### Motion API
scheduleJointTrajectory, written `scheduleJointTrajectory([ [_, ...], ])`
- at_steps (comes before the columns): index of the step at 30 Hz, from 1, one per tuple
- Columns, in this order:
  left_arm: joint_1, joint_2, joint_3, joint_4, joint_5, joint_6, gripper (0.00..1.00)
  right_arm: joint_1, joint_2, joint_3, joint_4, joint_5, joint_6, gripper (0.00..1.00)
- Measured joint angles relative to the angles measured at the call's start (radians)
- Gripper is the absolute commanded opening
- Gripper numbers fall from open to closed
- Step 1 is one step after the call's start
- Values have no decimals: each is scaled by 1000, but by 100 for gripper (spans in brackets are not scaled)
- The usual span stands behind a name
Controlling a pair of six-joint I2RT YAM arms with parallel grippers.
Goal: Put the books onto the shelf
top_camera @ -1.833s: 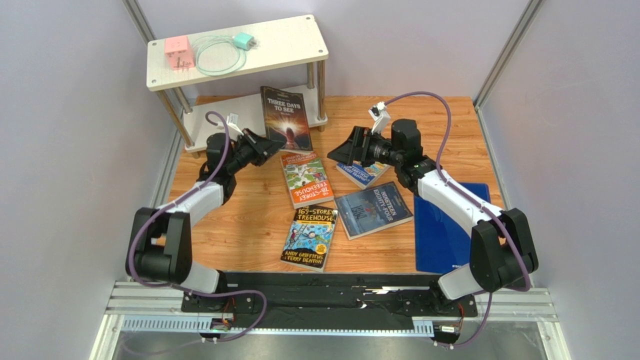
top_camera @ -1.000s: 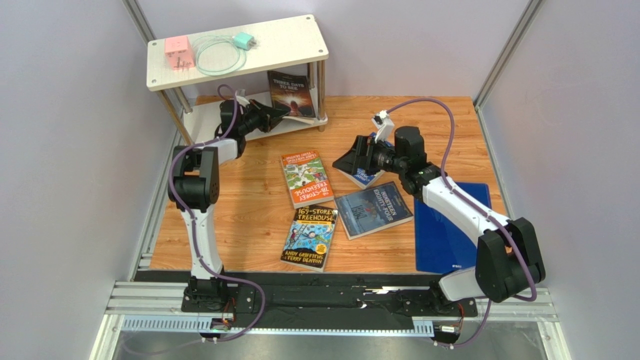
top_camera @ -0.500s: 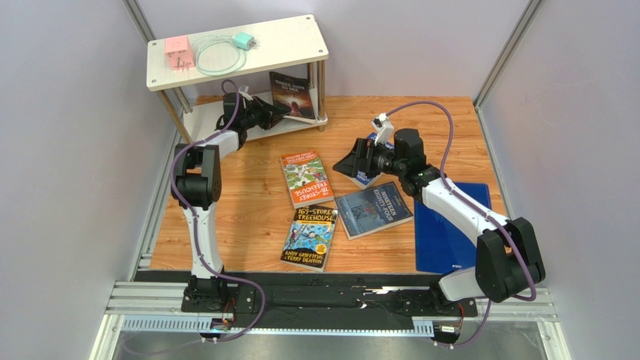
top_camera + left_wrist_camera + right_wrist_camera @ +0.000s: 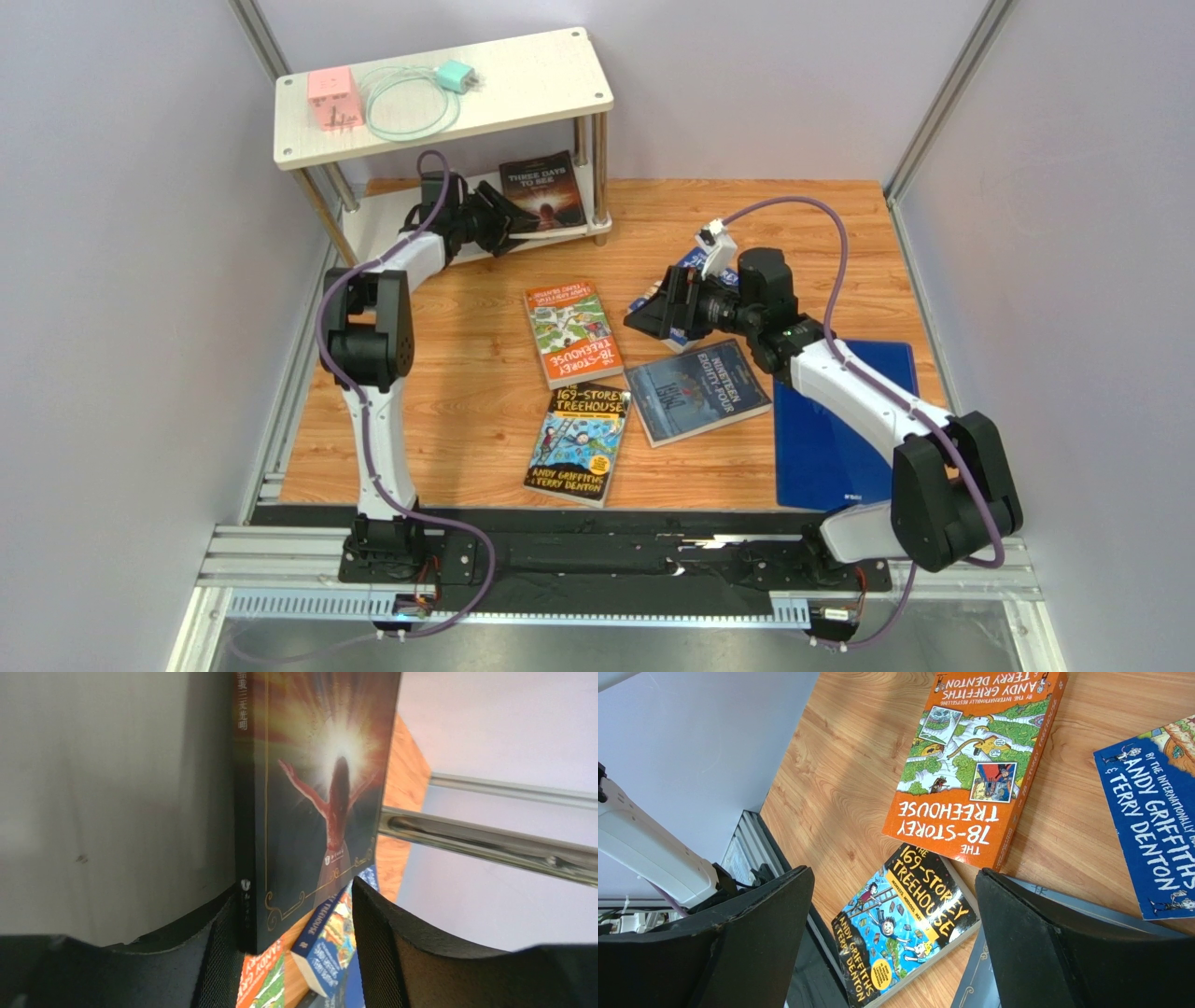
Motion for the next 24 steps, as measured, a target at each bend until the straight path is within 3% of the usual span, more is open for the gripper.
scheduleJointTrajectory([
  [1,-2,-6,6,-29,-21,17,79,0,-2,-3,0,-1,2,91],
  [2,-2,-13,7,-52,-34,28,86,0,-3,-3,2,-1,3,91],
  [15,-12,-86,34,-393,-148,169,86,0,-2,-37,59,-34,34,91],
  [24,-42,-277,-297,-367,-148,181,82,0,149,-28,47,-29,32,92],
])
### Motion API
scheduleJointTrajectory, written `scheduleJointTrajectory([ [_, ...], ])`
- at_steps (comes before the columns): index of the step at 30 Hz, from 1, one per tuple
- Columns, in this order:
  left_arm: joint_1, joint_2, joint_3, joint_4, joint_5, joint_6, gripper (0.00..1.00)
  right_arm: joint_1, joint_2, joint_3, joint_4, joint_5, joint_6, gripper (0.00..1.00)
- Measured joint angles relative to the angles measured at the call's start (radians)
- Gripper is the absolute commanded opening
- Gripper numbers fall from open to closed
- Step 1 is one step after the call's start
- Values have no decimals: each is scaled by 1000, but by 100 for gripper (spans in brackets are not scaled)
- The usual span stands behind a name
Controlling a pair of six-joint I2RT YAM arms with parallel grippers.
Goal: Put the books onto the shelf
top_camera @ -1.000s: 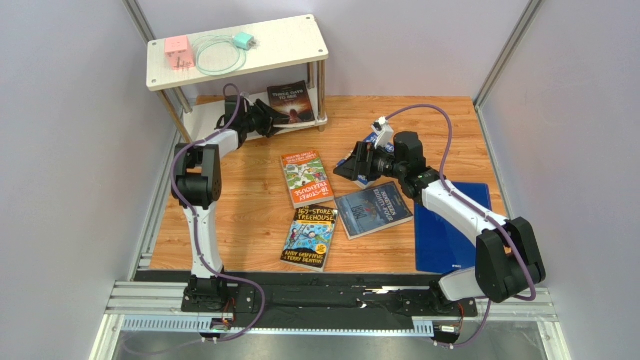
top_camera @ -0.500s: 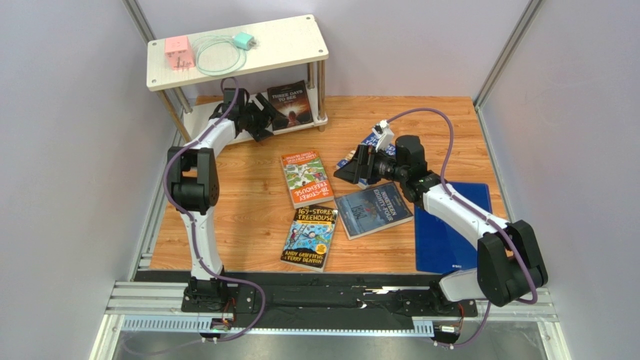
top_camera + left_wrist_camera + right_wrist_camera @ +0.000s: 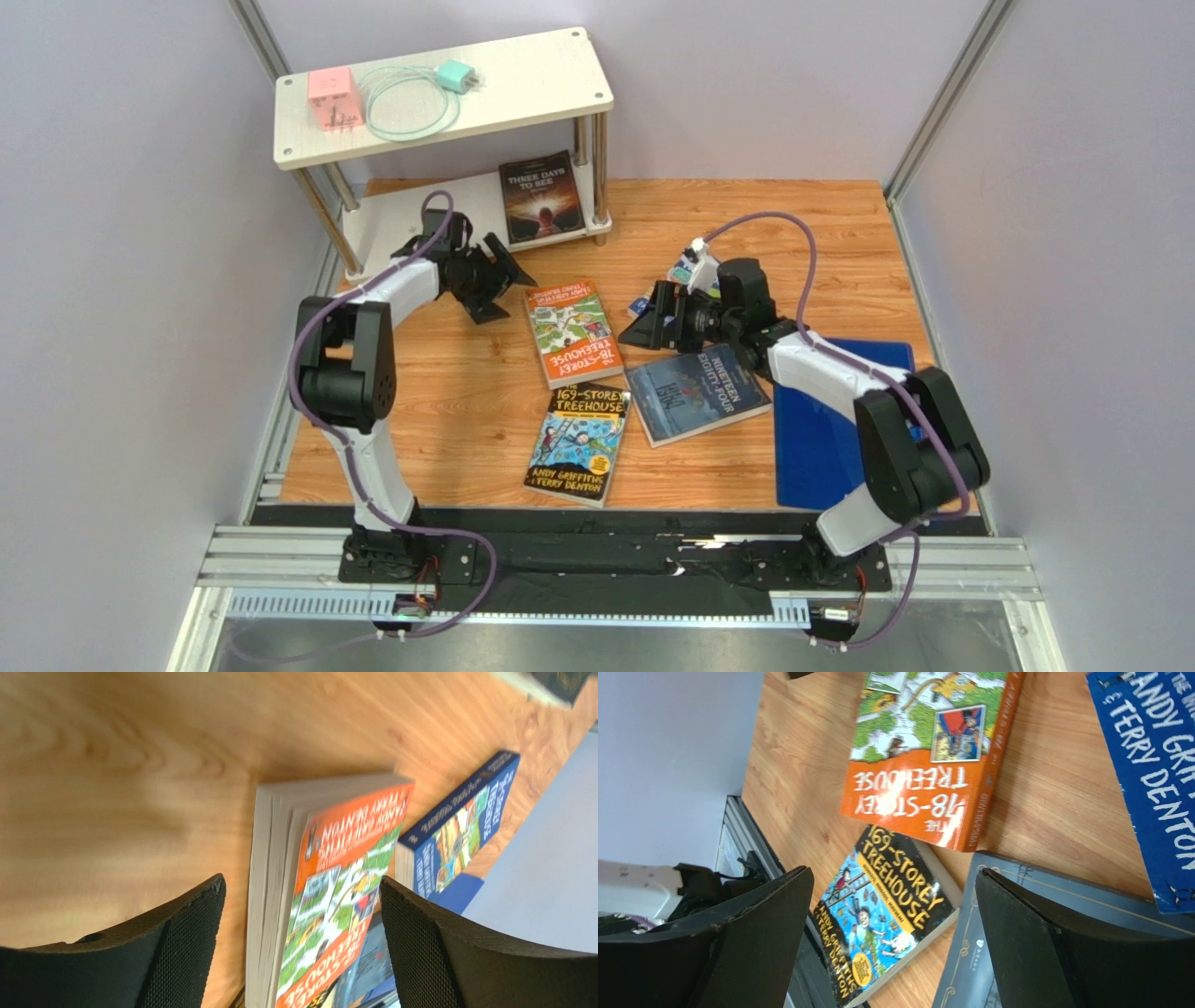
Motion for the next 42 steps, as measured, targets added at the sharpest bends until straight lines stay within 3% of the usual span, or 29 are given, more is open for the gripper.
scheduleJointTrajectory([
  [10,-108,-225,-208,19,-66,77,75,0,202,51,-23,-9,16,91],
  [17,-195,-298,-446,15,-68,77,71,29,146,-10,-60,-38,29,91],
  [23,-234,-394,-567,50,-46,72,72,154,54,-78,-121,-27,46,91],
  [29,-336,-443,-630,54,-35,61,73,285,56,-126,-155,20,69,91],
  [42,-422,-465,-667,96,-20,22,73,334,60,-158,-81,87,129,88],
])
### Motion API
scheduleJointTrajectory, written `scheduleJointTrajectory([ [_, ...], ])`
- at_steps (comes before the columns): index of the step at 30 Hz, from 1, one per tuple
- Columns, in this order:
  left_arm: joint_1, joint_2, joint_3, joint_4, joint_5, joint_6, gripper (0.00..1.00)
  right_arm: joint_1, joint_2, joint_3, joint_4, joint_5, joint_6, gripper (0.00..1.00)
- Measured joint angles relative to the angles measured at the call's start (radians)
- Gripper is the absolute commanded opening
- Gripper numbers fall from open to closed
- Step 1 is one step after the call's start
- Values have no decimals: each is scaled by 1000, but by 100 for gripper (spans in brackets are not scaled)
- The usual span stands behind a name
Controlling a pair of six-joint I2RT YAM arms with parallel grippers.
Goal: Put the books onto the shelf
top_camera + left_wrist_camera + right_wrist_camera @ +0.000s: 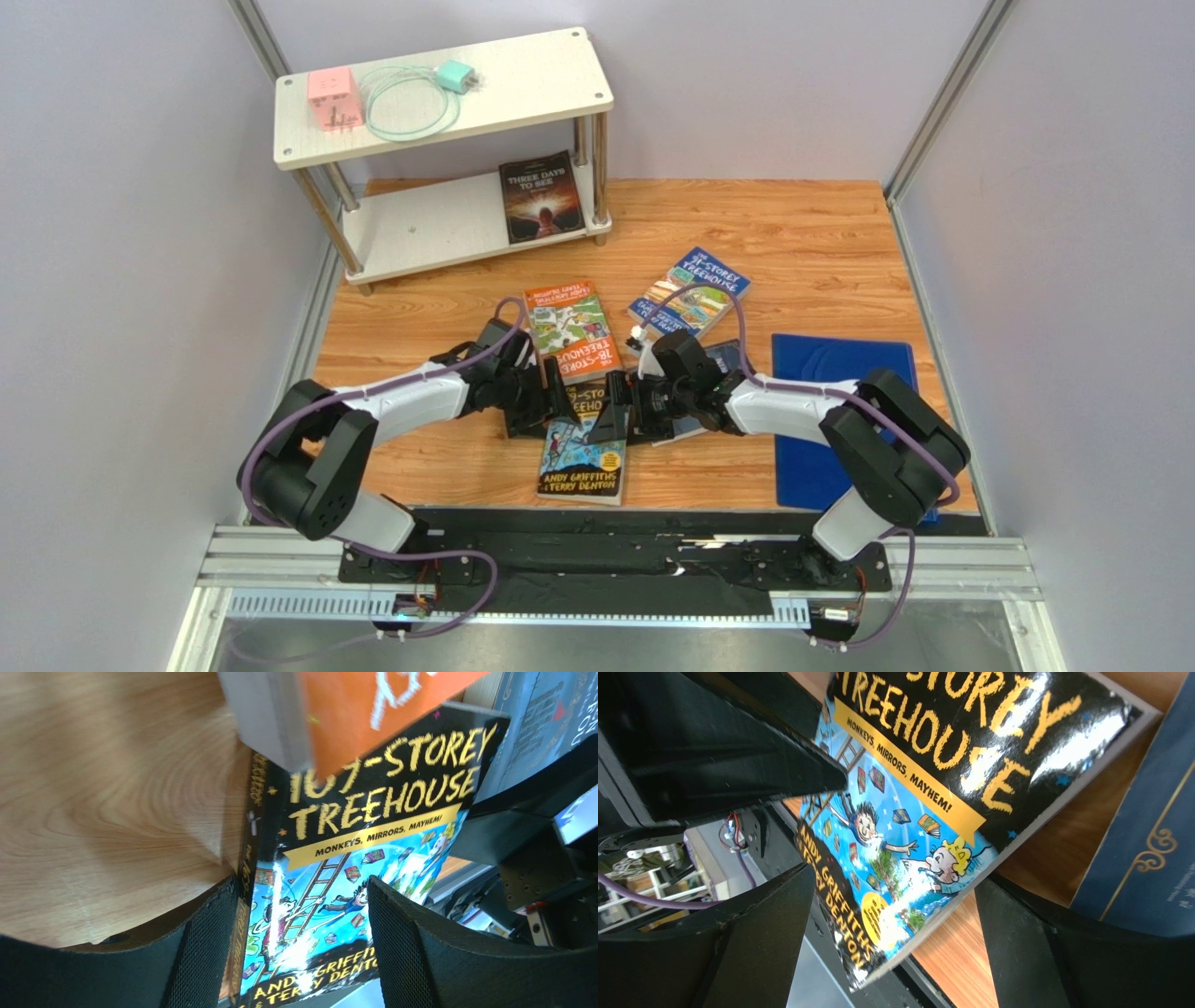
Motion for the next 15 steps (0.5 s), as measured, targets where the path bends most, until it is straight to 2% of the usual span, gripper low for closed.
scheduleJointTrajectory([
  [10,-41,15,16,-16,-3,-39,73,3,-110,0,37,62,-10,88],
  [15,-41,37,29,-15,13,-47,73,4,-107,2,41,68,-20,81],
])
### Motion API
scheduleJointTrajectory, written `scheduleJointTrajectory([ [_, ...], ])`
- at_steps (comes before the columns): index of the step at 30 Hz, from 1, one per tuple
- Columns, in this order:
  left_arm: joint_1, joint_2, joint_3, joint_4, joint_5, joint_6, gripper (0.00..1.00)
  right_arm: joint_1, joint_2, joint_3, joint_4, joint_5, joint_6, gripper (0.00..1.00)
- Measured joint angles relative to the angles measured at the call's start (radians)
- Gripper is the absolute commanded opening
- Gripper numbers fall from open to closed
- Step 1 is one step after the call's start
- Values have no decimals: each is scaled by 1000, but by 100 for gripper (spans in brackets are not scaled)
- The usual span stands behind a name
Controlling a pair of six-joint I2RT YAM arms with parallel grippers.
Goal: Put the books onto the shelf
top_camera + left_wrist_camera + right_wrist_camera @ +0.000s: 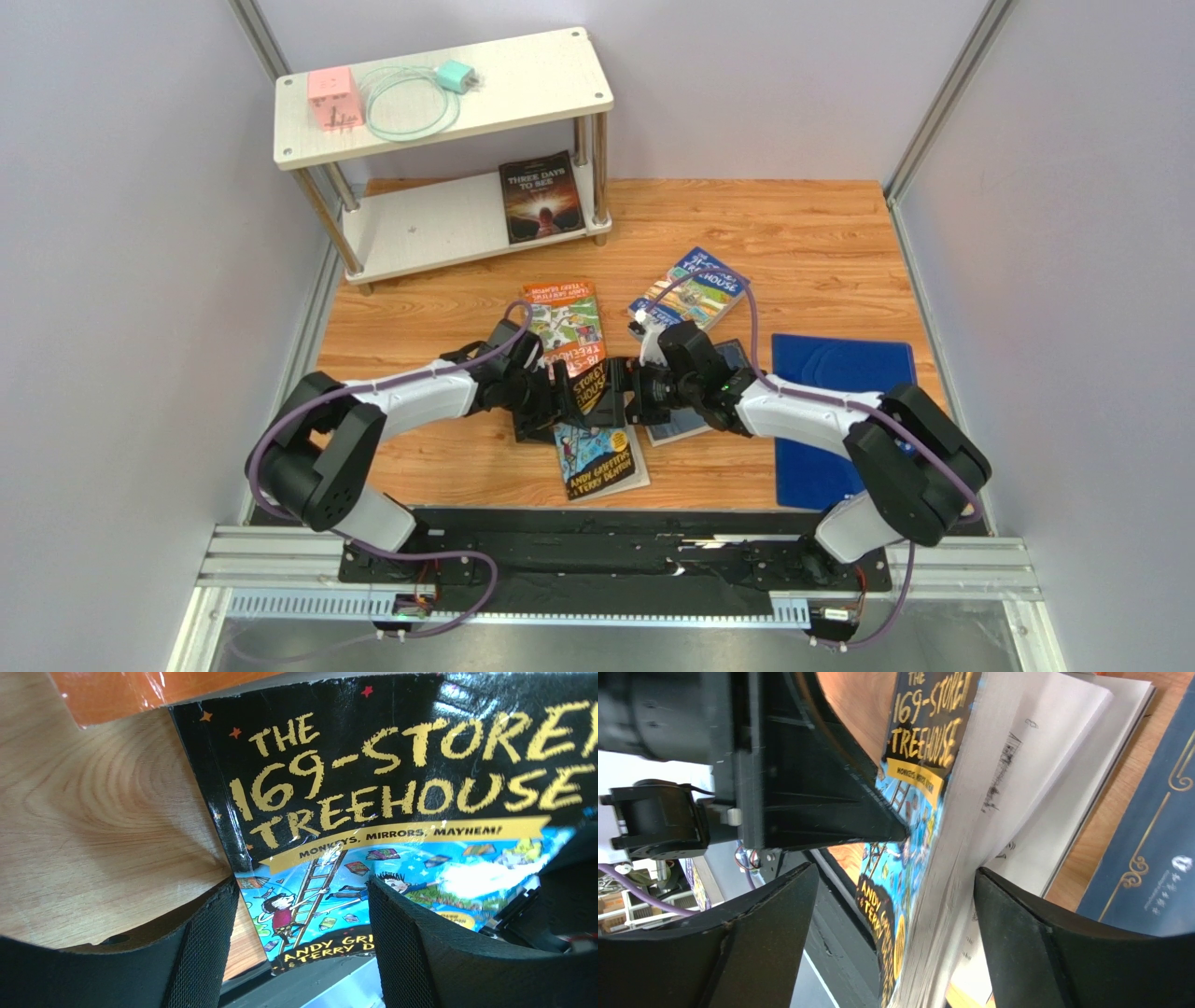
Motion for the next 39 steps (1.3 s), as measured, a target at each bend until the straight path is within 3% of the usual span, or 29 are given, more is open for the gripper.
scheduleJointTrajectory([
  [3,-1,0,0,1,0,-6,74,1,59,10,13,-17,0,69],
  [4,-2,-2,0,1,-2,-10,74,1,79,15,14,-22,-2,34],
  [5,-2,-4,0,1,-5,-12,75,1,100,22,14,-29,-4,8],
  [6,-5,-10,0,-2,-12,-14,75,1,122,32,12,-34,-13,0],
  [13,-10,-117,-2,-80,-133,-6,81,5,187,103,-9,-64,-14,0],
  [18,-14,-311,21,-182,-250,14,82,1,171,140,-42,-69,-40,0],
  [21,-14,-499,-3,-182,-287,28,85,-27,144,172,-59,-91,-43,0],
  [26,-15,-945,-135,-146,-328,29,88,-91,109,290,-64,-139,-29,0],
  [29,-15,-1091,-143,-154,-344,39,88,-106,93,381,-52,-148,-22,0],
  [39,-15,-1160,-256,-55,-336,61,88,-104,63,492,63,-237,69,0],
])
